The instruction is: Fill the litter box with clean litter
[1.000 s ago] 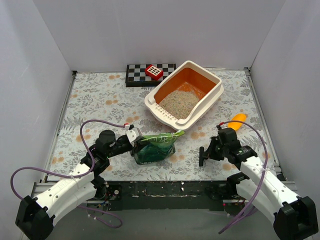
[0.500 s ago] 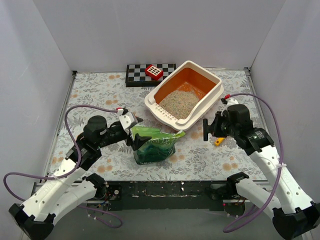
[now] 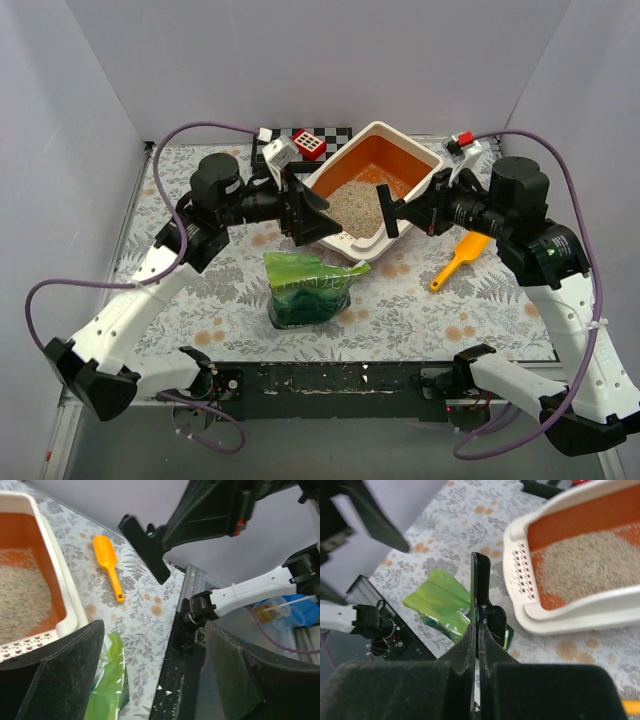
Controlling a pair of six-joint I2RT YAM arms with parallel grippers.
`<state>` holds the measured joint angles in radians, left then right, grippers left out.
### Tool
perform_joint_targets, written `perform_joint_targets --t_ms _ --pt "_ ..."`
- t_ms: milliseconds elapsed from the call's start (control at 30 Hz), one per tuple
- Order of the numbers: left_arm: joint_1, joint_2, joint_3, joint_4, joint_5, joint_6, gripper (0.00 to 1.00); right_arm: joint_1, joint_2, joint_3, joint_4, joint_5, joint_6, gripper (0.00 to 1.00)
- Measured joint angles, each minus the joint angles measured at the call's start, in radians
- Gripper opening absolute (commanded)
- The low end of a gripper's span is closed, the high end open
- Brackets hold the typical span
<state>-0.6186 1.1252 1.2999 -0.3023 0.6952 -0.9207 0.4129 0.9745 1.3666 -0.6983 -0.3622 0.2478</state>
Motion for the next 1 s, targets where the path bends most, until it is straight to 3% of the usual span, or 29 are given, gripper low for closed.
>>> perform_joint_targets --t_ms 200,433,800,1000 --pt "0.032 0.162 0.023 0.156 0.091 -0.302 0.78 0.0 0.043 0.124 0.055 -0.149 0.015 0.01" --pt "0.06 0.192 -0.018 0.433 0.167 -0.58 0.77 0.0 0.097 0.134 0.1 -0.243 0.057 0.01" --pt "0.063 0.198 -0.018 0.547 0.181 -0.703 0.76 0.0 0.122 0.09 0.22 -0.365 0.148 0.01" --pt "0.066 0.217 -0.018 0.568 0.185 -0.72 0.65 0.001 0.131 0.09 0.253 -0.384 0.168 0.01"
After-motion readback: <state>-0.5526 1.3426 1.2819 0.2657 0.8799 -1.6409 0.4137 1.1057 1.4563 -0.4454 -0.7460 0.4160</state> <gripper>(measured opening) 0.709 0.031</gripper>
